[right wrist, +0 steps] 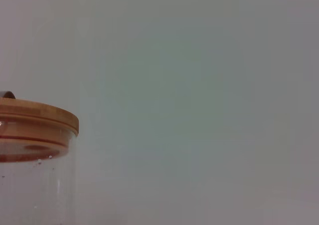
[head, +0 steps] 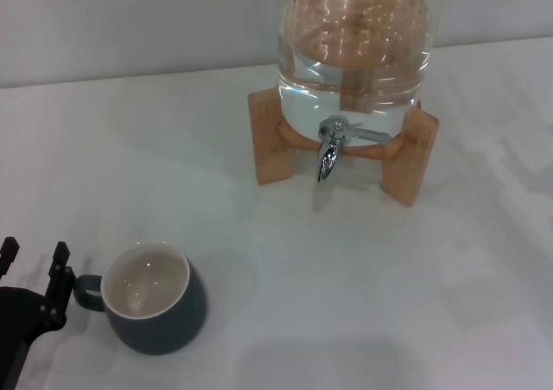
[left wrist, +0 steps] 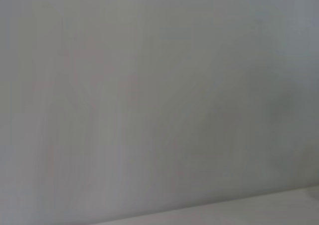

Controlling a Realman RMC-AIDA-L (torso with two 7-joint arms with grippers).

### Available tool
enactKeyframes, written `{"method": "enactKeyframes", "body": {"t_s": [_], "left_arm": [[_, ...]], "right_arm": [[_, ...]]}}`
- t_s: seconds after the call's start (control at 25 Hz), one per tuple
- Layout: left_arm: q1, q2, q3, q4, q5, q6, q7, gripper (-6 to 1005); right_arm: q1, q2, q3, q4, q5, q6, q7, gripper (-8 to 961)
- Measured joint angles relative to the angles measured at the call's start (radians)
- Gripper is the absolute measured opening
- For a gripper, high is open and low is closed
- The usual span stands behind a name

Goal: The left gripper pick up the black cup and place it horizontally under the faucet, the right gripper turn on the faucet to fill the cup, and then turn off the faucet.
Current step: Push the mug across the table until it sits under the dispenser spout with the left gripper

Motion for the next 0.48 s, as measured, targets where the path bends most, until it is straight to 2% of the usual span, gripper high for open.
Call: {"method": "enactKeyframes", "body": {"t_s": [0.48], "left_arm": [[-0.006,0.004,-0.003,-0.024,-0.044,-0.001,0.002,601]], "right_arm": [[0.008,0.0,0.0,0.004,0.0,0.0,0.0,871]]}}
